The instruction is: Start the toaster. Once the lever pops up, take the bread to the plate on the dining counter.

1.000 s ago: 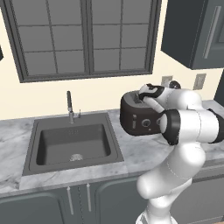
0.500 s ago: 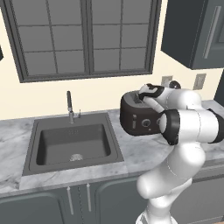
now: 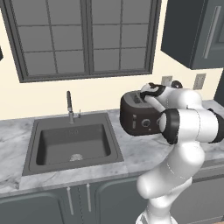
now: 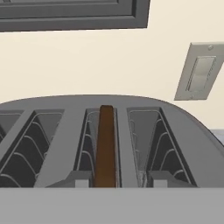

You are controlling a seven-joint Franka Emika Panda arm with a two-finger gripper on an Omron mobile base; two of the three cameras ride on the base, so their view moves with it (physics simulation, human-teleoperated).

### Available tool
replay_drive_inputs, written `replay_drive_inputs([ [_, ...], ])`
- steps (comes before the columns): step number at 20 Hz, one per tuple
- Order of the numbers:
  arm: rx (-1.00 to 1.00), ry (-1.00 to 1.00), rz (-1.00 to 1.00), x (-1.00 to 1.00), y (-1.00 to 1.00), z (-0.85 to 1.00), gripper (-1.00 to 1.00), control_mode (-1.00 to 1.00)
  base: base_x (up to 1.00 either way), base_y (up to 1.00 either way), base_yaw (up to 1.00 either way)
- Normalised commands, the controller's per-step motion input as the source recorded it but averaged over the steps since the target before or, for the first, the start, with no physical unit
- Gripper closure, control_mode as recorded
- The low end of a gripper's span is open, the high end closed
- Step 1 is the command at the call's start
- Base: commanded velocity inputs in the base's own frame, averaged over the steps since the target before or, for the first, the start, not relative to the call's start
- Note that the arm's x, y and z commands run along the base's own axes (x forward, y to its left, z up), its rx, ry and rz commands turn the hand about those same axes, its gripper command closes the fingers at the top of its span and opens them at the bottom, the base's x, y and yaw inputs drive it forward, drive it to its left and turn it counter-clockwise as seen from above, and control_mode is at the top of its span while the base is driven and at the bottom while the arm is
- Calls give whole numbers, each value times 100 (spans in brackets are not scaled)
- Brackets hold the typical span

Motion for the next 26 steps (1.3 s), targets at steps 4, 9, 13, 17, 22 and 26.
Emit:
replay_drive_inputs([
  [4, 0, 0, 0, 0, 0, 0, 100, -100, 0, 0, 0],
  [9, 0, 0, 0, 0, 0, 0, 100, -100, 0, 0, 0],
  [13, 0, 0, 0, 0, 0, 0, 100, -100, 0, 0, 0],
  [17, 0, 0, 0, 0, 0, 7, 100, -100, 0, 0, 0],
  [22, 0, 0, 0, 0, 0, 23, 100, -100, 0, 0, 0],
  [26, 0, 0, 0, 0, 0, 26, 100, -100, 0, 0, 0],
])
